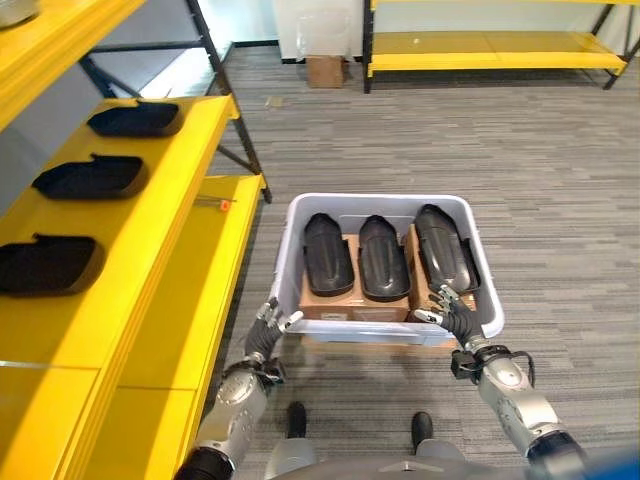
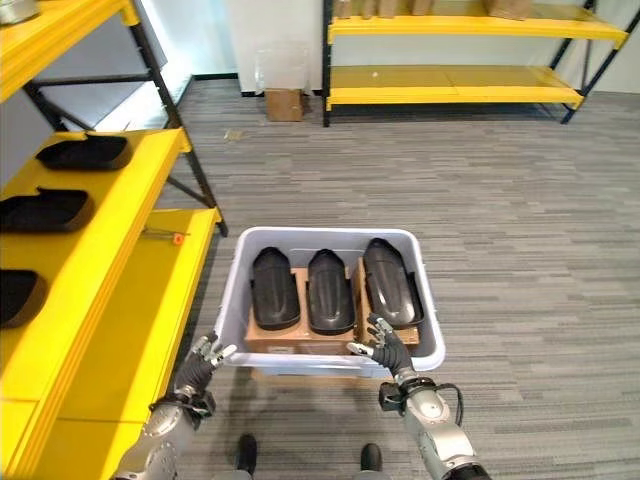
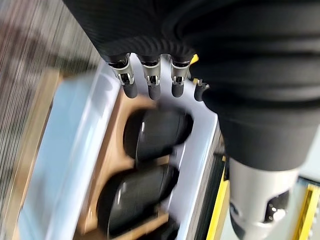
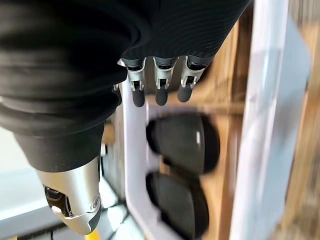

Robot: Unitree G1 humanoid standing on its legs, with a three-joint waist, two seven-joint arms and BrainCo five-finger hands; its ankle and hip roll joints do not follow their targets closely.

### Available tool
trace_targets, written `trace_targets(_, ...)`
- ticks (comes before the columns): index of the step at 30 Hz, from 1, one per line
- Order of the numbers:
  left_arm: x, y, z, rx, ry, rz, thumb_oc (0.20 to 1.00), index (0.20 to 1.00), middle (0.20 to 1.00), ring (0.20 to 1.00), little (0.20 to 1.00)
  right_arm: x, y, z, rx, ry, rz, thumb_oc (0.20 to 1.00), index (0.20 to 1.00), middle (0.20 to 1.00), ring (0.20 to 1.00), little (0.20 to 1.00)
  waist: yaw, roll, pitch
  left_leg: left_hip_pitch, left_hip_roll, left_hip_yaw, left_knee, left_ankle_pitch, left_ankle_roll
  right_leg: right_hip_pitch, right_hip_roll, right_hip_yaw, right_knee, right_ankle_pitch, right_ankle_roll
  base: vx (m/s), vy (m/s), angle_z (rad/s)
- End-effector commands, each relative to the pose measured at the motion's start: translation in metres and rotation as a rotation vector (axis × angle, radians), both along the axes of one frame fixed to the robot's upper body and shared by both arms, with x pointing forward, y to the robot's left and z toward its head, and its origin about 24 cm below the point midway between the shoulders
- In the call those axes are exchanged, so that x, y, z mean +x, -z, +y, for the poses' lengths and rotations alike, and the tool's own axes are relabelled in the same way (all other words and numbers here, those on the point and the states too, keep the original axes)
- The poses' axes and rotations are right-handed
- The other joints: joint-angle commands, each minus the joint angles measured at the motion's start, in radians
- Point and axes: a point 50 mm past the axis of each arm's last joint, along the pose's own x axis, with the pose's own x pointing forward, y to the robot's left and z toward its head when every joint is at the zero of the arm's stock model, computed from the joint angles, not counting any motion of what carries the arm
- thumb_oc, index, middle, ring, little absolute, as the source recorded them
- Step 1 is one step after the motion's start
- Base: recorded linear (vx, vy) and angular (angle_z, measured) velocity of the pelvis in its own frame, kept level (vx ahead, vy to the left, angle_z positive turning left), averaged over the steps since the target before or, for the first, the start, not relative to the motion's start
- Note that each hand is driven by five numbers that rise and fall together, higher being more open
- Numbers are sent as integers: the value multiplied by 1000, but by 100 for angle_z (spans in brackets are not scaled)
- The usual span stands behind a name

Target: Move parts from the plastic box to the shelf.

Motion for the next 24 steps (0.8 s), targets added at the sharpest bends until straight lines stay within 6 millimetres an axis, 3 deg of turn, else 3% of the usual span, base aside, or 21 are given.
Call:
trace_targets(1,32,-39,13,27,-2,-202,1000,1000,1000,1000,1000,16,-22,12,47,-16,-133,1000,1000,1000,1000,1000,-2,-39,2,41,10,7,43,-130,-69,-17,-88,-37,111,-55,32,59,-70,6)
trace_targets(8,27,-39,16,8,-27,-203,1000,1000,1000,1000,1000,19,-29,10,43,-17,-161,1000,1000,1000,1000,1000,6,-28,1,51,7,12,16,-123,-72,-9,-89,-47,103,-54,34,48,-15,8)
trace_targets(13,24,-45,25,4,-64,-234,1000,1000,1000,1000,1000,22,-47,2,38,16,-250,1000,1000,1000,1000,1000,10,-28,2,49,-4,16,7,-129,-70,-2,-102,-49,81,-41,44,32,39,9)
trace_targets(17,40,-87,41,17,-136,-431,1000,1000,1000,1000,1000,44,-103,-14,-47,66,-501,1000,1000,1000,1000,1000,18,-33,37,8,-26,34,3,-133,-68,-41,-125,-33,50,-8,62,-27,80,-6)
trace_targets(20,56,-125,39,20,-138,-599,1000,1000,1000,1000,1000,61,-139,-28,-139,128,-640,1000,1000,1000,1000,1000,22,-30,91,-41,-39,43,13,-133,-65,-91,-139,-15,34,17,67,-76,58,2)
trace_targets(21,56,-126,39,20,-138,-600,1000,1000,1000,1000,1000,61,-139,-27,-139,128,-641,1000,1000,1000,1000,1000,22,-30,92,-42,-39,44,14,-134,-65,-93,-139,-14,34,18,67,-58,49,-9)
trace_targets(24,64,-155,28,-2,-115,-729,1000,1000,1000,1000,1000,75,-165,-34,-197,186,-727,1000,1000,1000,1000,1000,24,-28,150,-84,-54,54,32,-138,-60,-134,-151,4,16,44,71,-33,33,-16)
